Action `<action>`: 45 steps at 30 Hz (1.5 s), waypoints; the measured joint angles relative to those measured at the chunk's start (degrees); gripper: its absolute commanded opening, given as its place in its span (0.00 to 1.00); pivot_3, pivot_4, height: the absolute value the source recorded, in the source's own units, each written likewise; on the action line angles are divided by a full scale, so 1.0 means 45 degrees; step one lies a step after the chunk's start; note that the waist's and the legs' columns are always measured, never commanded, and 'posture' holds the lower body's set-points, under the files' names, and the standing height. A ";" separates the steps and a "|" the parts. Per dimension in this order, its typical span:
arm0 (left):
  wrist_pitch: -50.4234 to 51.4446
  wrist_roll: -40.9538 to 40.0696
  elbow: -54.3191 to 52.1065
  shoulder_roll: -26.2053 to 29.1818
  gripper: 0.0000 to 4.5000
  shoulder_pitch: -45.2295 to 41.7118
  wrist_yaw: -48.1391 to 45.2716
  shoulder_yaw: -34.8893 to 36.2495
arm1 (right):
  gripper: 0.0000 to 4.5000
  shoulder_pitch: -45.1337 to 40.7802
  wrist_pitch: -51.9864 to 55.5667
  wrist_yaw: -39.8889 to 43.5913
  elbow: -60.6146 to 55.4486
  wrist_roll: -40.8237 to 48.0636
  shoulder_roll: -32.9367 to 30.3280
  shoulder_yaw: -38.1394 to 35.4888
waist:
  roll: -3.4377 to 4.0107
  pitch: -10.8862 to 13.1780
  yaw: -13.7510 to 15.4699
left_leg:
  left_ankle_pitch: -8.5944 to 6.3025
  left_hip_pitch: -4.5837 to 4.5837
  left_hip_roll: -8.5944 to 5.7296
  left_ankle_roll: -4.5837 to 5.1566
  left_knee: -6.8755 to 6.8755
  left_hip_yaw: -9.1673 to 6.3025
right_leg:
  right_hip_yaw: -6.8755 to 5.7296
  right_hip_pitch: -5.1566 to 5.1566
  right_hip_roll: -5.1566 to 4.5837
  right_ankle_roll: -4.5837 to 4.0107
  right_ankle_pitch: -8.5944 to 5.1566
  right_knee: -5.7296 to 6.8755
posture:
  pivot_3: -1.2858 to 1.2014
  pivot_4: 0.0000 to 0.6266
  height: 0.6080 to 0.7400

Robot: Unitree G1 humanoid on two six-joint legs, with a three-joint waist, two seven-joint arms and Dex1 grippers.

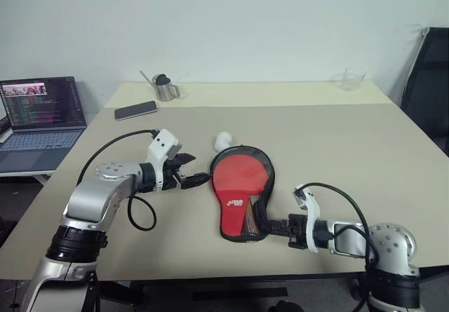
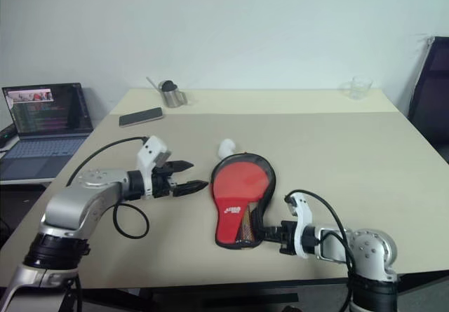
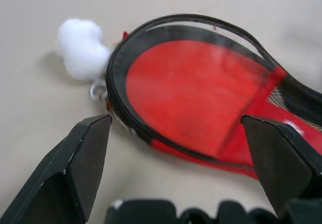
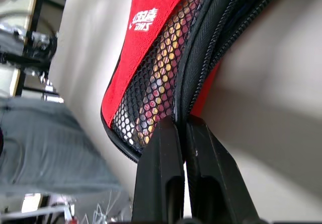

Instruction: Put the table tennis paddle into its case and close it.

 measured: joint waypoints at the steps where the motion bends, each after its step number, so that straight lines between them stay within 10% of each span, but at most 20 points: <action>1: -0.0051 0.0040 0.0162 -0.0029 1.00 -0.0155 -0.0102 -0.0128 | 0.00 0.0122 -0.0002 -0.0106 -0.0045 0.0270 -0.0165 -0.0021 | 0.0000 0.0000 0.0003 | 0.0000 0.0000 -0.0001 0.0001 0.0000 -0.0001 | -0.0001 0.0003 0.0000 0.0001 0.0000 -0.0001 | 0.52 0.24 1.00; 33: -0.0873 0.0948 0.1707 -0.0583 1.00 -0.1032 -0.0997 -0.0596 | 0.00 0.2316 -0.2978 -0.2911 -0.0800 0.6773 -0.5052 0.2193 | -0.0014 0.0005 0.0019 | -0.0029 0.0002 0.0004 0.0055 0.0017 0.0004 | -0.0007 0.0032 0.0000 0.0012 0.0005 -0.0015 | 0.52 0.24 1.00; 45: -0.1153 0.1114 0.1869 -0.0600 1.00 -0.1232 -0.0995 -0.0593 | 0.86 0.1509 -0.3874 -0.2022 -0.0701 0.6667 -0.6299 0.3022 | -0.0017 0.0005 0.0029 | -0.0031 0.0003 0.0004 0.0060 0.0031 0.0003 | -0.0010 0.0044 0.0001 0.0024 0.0012 -0.0019 | 0.52 0.24 1.00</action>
